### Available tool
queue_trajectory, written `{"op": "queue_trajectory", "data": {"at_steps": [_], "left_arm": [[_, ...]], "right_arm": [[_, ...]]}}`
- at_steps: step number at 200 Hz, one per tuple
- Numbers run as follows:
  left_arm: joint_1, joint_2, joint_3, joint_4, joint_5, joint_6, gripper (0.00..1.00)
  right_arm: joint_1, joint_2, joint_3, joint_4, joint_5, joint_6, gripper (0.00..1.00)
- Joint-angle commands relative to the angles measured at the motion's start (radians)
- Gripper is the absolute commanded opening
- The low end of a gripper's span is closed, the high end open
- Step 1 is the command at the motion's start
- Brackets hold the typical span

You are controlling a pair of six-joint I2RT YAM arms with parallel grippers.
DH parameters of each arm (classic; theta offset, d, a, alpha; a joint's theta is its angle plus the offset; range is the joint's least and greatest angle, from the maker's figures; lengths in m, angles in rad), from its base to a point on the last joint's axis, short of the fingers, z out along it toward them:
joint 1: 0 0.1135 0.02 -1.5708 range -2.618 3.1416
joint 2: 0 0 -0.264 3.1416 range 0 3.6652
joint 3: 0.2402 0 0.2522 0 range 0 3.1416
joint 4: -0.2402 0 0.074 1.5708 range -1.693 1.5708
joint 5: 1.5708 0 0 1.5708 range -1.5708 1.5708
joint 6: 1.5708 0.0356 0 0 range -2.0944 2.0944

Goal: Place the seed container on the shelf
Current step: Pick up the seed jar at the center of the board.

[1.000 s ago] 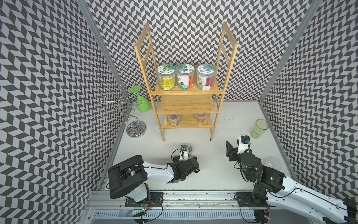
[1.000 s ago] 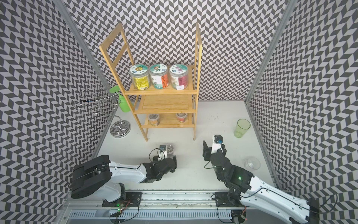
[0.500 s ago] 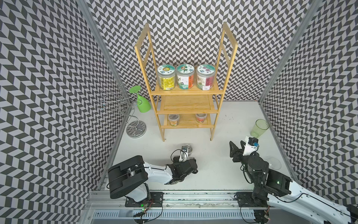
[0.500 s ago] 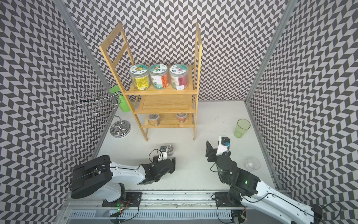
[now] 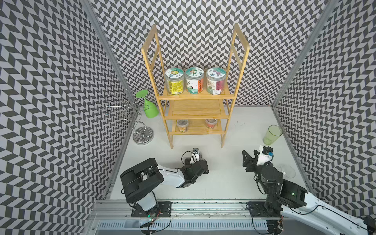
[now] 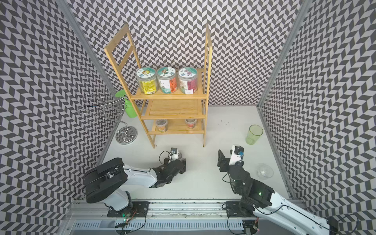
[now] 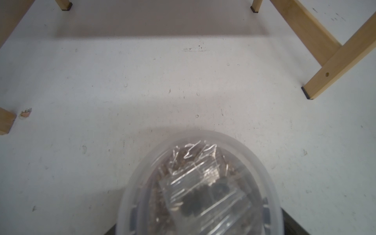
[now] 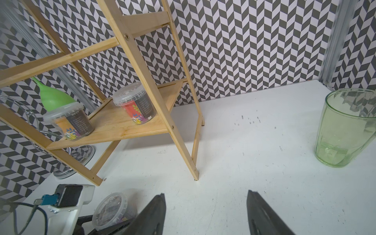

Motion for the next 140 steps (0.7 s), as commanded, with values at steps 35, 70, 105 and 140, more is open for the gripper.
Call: {"op": "queue_trajectory", "data": {"at_steps": [35, 70, 105, 140], "left_arm": [[0.012, 0.018, 0.021, 0.046, 0.022, 0.029, 0.78], [0.015, 0.007, 0.016, 0.040, 0.020, 0.031, 0.77], [0.015, -0.002, 0.007, 0.031, 0.019, 0.031, 0.79], [0.016, -0.012, 0.004, 0.022, 0.015, 0.027, 0.79]], "right_arm": [[-0.014, -0.018, -0.018, 0.032, -0.008, 0.008, 0.67], [-0.018, -0.011, -0.020, 0.036, -0.012, 0.008, 0.66], [-0.020, -0.011, -0.022, 0.038, -0.013, 0.010, 0.66], [-0.022, -0.005, -0.023, 0.040, -0.019, 0.011, 0.66]]}}
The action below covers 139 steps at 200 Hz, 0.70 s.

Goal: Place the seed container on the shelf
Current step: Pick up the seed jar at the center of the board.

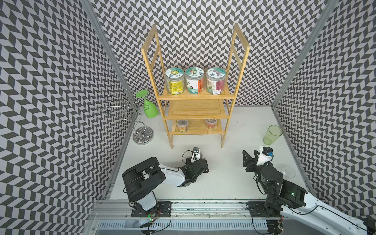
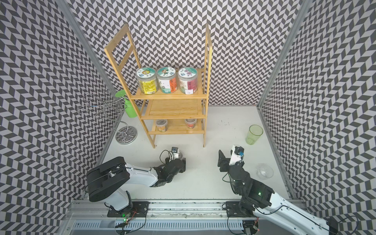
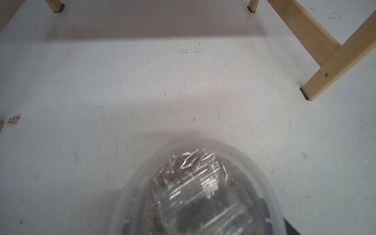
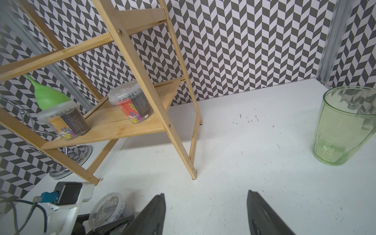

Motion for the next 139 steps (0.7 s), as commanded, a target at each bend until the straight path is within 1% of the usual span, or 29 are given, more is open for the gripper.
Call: {"op": "queue_trajectory", "data": {"at_steps": [1, 31, 49, 139], "left_arm": [[0.003, -0.025, 0.001, 0.001, -0.002, 0.005, 0.79], [0.003, -0.030, 0.003, -0.015, -0.012, 0.002, 0.86], [0.002, -0.032, 0.000, -0.019, -0.019, 0.002, 0.87], [0.001, -0.054, 0.003, -0.036, -0.050, 0.034, 0.75]], "right_arm": [[-0.008, 0.001, -0.009, 0.036, -0.012, 0.011, 0.67], [-0.010, 0.003, -0.010, 0.038, -0.015, 0.012, 0.66], [-0.011, 0.003, -0.010, 0.038, -0.017, 0.014, 0.66], [-0.014, 0.005, -0.014, 0.038, -0.025, 0.021, 0.66]]}}
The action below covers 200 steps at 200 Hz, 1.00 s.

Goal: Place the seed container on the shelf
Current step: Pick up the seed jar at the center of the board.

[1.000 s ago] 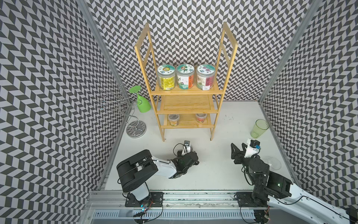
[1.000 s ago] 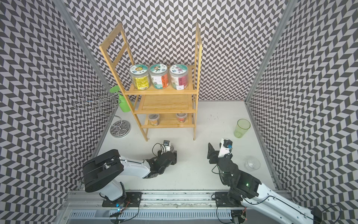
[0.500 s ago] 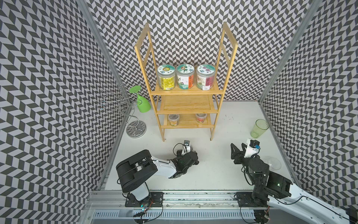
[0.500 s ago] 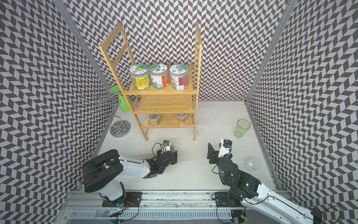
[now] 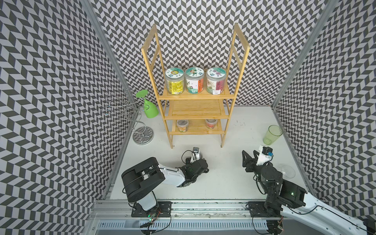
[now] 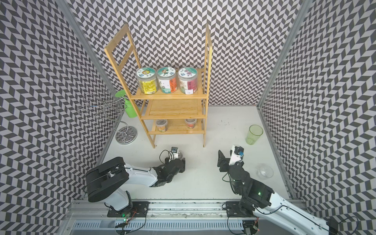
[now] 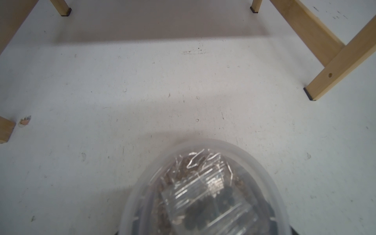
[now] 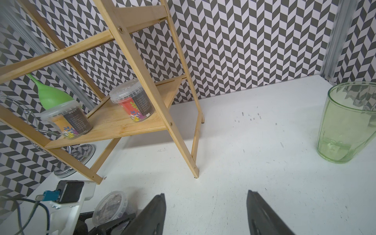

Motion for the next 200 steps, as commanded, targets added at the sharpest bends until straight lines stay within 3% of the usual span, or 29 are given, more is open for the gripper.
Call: {"op": "queue_trajectory", "data": {"at_steps": [1, 135, 200], "left_arm": [[0.001, -0.041, 0.003, -0.012, -0.033, 0.029, 0.74], [-0.001, -0.062, -0.003, -0.007, -0.040, 0.065, 0.65], [-0.005, -0.026, 0.004, -0.024, -0.051, 0.048, 0.83]], "right_arm": [[-0.007, 0.003, -0.012, 0.037, -0.007, 0.006, 0.66], [-0.009, 0.000, -0.018, 0.043, -0.013, 0.017, 0.64], [-0.011, 0.001, -0.021, 0.045, -0.013, 0.020, 0.64]]}}
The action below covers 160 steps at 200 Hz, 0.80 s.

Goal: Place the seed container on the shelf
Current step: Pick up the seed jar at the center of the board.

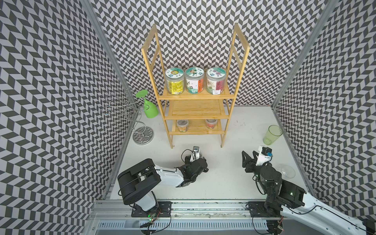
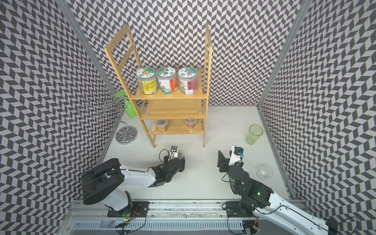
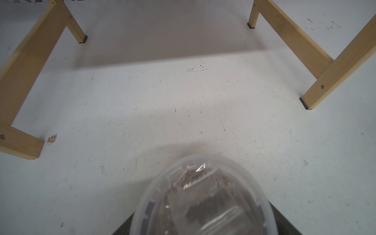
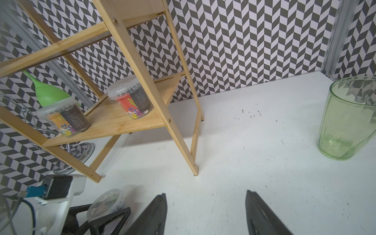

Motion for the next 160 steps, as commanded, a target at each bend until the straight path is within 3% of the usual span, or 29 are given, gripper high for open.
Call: {"op": "queue_trajectory", "data": {"at_steps": [1, 72, 160], "left_arm": [[-0.005, 0.017, 0.005, -0.012, -0.019, -0.004, 0.83], [-0.005, 0.029, 0.013, -0.006, -0.013, 0.005, 0.76], [-0.005, -0.142, -0.003, -0.139, -0.004, 0.011, 0.63]], "right_arm": [[-0.006, 0.001, -0.006, 0.041, -0.005, 0.009, 0.64], [-0.009, 0.005, -0.006, 0.045, -0.005, 0.006, 0.64], [-0.012, 0.007, -0.005, 0.046, -0.003, 0.009, 0.64]]}}
